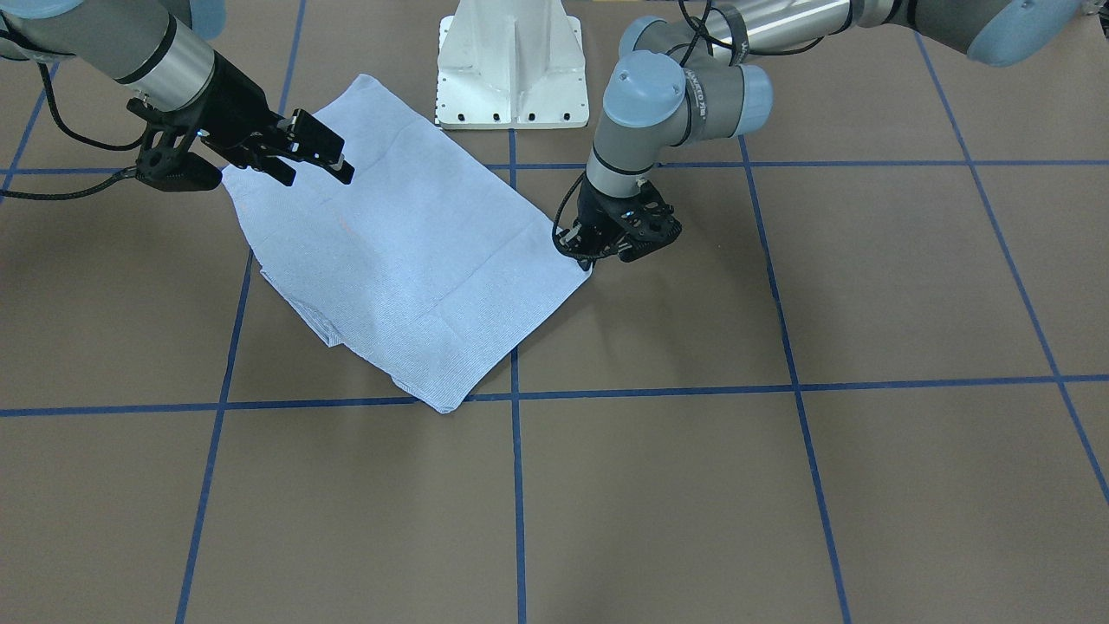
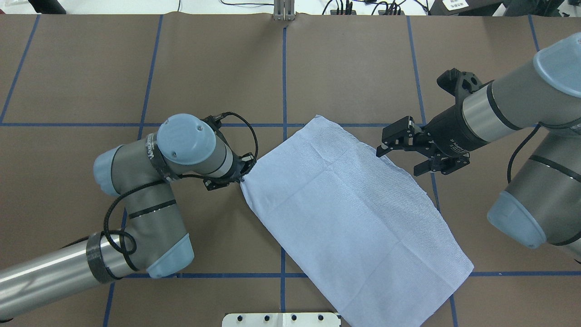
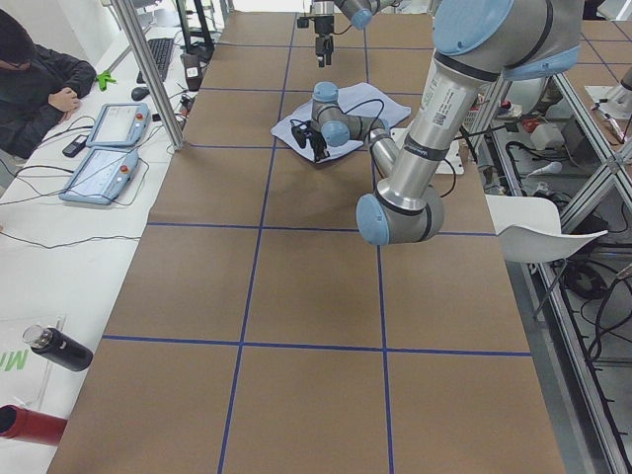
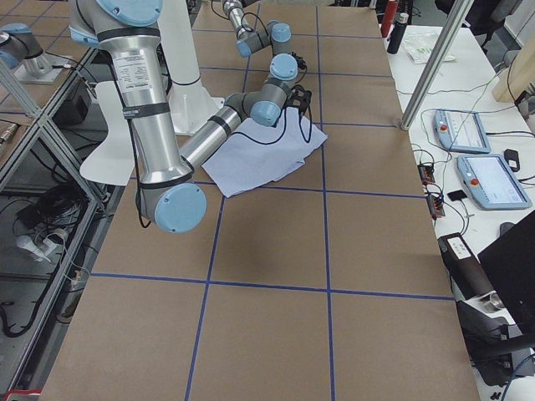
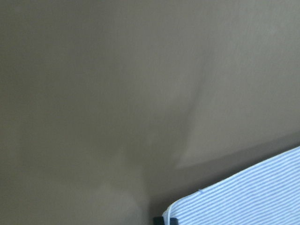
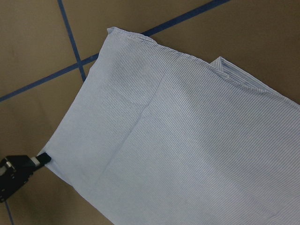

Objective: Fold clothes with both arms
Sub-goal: 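Grasp the shirt corner with the left gripper and pull it away from the robot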

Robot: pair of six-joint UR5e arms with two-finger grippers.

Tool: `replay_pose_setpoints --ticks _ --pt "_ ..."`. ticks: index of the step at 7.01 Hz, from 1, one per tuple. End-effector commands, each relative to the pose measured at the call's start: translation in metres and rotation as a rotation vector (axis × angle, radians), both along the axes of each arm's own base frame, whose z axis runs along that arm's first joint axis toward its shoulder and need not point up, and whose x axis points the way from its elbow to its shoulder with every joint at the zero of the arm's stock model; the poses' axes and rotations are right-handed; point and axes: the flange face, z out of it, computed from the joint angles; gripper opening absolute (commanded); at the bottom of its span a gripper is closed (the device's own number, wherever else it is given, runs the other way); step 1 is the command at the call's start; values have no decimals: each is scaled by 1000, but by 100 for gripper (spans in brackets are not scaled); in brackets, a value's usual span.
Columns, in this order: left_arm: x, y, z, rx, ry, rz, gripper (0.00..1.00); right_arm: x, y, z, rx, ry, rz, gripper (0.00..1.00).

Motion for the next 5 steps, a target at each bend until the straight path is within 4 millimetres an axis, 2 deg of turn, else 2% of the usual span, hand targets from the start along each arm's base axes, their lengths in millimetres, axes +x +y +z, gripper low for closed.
replay_pose_setpoints --ticks 1,2,3,4,5 --pt "-21 -77 -3 70 -57 -91 0 7 -7 0 4 2 25 100" --pt "-30 -105 -5 113 -75 -117 0 7 -9 1 10 11 42 100" --pt "-26 -133 -7 164 -68 -158 0 8 -9 1 12 12 48 100" --pt "-11 -155 -9 225 -49 -214 0 7 -10 -1 19 13 57 100" --pt "-3 -167 -7 283 -10 -258 0 8 -10 -1 21 13 61 100"
